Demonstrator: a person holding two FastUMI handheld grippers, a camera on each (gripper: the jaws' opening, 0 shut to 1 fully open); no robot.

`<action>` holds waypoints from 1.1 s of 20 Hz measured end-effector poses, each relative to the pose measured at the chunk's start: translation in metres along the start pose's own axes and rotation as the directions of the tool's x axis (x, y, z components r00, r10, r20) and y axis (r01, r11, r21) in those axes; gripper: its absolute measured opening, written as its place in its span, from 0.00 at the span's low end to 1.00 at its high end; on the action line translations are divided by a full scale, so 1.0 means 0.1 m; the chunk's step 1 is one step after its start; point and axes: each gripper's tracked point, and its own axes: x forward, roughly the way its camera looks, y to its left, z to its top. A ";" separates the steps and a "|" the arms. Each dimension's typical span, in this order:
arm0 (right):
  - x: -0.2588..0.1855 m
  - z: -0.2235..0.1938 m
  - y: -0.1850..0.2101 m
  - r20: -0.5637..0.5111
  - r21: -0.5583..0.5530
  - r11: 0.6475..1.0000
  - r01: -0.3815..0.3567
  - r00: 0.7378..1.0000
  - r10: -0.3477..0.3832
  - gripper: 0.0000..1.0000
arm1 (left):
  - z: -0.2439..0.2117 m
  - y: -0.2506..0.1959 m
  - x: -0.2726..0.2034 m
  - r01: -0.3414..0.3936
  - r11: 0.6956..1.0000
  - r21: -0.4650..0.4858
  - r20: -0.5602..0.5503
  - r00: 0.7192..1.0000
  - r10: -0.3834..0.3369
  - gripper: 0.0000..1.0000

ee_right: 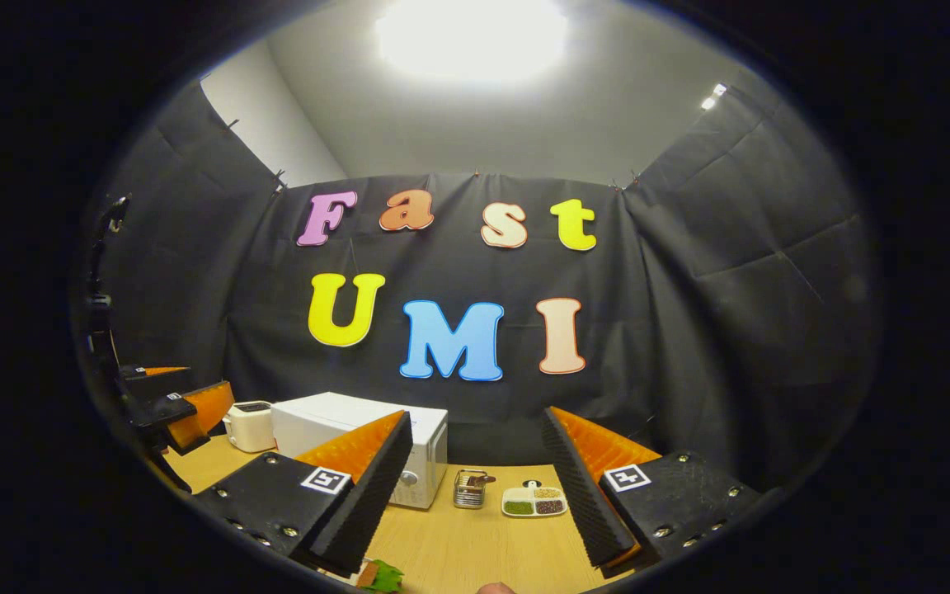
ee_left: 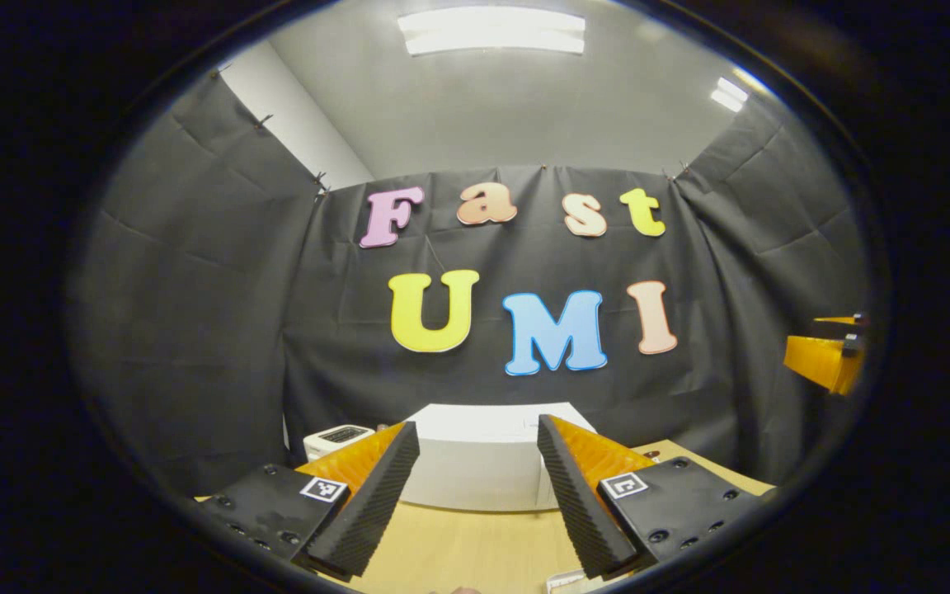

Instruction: Open the microwave oven with the left hand, put the food in, and close the microwave oven.

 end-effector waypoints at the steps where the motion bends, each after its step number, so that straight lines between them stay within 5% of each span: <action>1: -0.01 0.01 -0.03 -0.001 0.006 1.000 0.007 1.000 -0.007 0.96 | -0.01 -0.03 0.06 0.002 1.000 0.005 0.001 1.000 -0.002 0.97; 10: 0.09 0.00 -0.27 -0.003 -0.003 0.991 0.136 0.991 -0.136 0.96 | -0.26 -0.27 0.79 0.096 0.995 0.022 0.001 0.995 -0.096 0.96; 22: 0.11 -0.02 -0.49 -0.019 -0.095 0.920 0.381 0.923 -0.384 0.96 | -1.15 -0.85 1.89 0.260 0.966 -0.009 -0.081 0.962 -0.260 0.95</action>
